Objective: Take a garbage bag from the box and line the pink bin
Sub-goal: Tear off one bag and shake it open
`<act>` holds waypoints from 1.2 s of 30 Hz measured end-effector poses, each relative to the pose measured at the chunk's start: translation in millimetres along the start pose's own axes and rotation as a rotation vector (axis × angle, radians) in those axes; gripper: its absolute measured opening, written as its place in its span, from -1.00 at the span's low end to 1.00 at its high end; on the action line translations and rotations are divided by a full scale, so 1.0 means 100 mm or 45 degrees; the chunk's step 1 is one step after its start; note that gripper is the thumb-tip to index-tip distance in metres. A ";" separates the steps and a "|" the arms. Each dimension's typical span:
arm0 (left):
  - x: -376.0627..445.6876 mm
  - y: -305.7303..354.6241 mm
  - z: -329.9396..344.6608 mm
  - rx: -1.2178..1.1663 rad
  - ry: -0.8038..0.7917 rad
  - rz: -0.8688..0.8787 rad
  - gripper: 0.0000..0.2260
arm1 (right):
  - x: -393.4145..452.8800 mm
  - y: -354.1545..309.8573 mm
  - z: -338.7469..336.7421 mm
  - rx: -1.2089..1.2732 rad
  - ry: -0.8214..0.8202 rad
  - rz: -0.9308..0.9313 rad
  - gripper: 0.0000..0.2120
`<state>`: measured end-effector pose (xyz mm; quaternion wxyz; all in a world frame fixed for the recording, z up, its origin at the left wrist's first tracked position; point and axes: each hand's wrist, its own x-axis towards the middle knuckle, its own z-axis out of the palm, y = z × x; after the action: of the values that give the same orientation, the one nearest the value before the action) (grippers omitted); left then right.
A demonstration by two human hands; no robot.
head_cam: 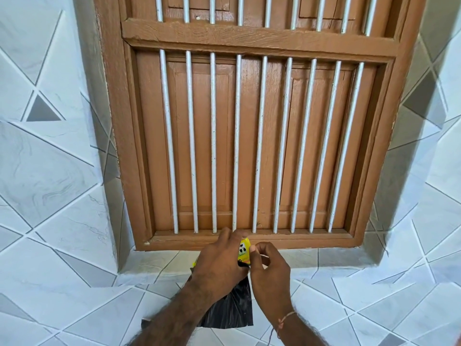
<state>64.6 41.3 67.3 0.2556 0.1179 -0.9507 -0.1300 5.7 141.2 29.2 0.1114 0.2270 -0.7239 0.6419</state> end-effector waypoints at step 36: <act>-0.04 -0.17 -0.90 -1.415 0.726 -0.851 -0.82 | -1.01 0.02 0.85 0.110 -0.238 0.422 -0.87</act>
<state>116.8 10.0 135.5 0.4634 0.2849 -0.5525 -0.6315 103.7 76.8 -31.1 -0.0733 0.1676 -0.7304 0.6581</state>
